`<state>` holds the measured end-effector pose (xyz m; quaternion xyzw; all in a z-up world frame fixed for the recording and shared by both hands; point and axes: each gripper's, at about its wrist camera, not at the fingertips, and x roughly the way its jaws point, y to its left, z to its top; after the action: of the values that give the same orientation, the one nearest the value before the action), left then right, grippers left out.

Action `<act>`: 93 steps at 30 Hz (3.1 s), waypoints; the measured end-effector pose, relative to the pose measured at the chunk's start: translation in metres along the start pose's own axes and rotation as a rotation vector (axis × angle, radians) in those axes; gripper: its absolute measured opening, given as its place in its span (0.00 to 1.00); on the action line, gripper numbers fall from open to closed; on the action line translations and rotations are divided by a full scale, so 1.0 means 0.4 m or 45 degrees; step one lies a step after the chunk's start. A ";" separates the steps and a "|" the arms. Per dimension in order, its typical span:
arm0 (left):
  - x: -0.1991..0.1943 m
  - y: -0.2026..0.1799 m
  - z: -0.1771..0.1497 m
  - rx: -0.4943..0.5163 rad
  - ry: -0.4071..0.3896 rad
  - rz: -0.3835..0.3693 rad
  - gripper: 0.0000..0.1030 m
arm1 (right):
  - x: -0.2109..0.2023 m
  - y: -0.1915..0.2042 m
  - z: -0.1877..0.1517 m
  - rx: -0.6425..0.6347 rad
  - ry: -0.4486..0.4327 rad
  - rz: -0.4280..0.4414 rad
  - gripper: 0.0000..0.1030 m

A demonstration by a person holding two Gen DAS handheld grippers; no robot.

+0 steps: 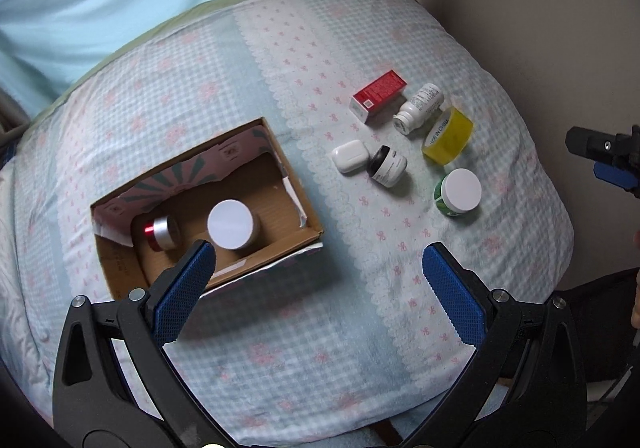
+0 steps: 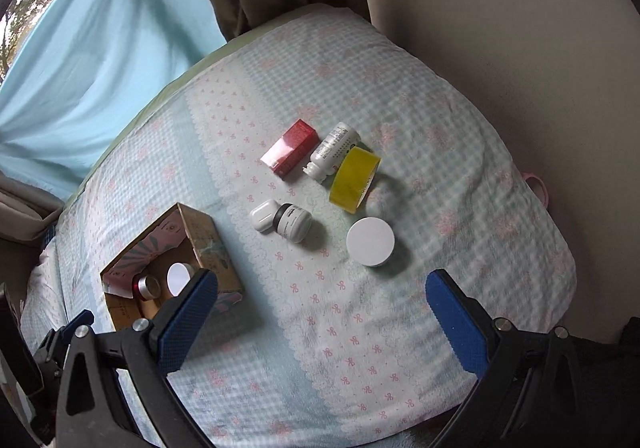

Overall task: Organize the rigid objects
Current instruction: 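Move both tools back toward the remaining items, then grasp the L'Oreal jar with the left tool while the right tool grasps the yellow tape, then carry the L'Oreal jar and yellow tape into the box and release both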

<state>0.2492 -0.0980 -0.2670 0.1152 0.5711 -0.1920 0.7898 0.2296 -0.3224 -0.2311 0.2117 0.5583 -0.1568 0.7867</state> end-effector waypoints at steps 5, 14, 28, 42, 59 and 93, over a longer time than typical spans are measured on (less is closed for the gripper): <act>0.102 -0.117 0.073 0.141 0.051 0.010 1.00 | 0.065 -0.084 0.105 0.084 0.045 0.046 1.00; 0.334 -0.231 0.156 0.372 0.158 0.052 1.00 | 0.270 -0.187 0.259 0.265 0.209 0.123 1.00; 0.615 -0.351 0.147 0.702 0.141 0.170 0.86 | 0.538 -0.238 0.309 0.428 0.355 0.172 0.95; 0.704 -0.344 0.155 0.678 0.197 0.122 0.63 | 0.649 -0.209 0.304 0.378 0.462 0.128 0.70; 0.666 -0.315 0.191 0.600 0.211 0.089 0.44 | 0.639 -0.204 0.276 0.393 0.499 0.083 0.40; -0.041 0.173 0.107 -0.033 -0.026 0.055 0.44 | 0.086 0.218 0.170 -0.307 0.240 0.137 0.37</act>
<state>0.3117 -0.0502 -0.2404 0.1154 0.5629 -0.1688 0.8008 0.3381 -0.2822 -0.2304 0.1592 0.6322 -0.0258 0.7579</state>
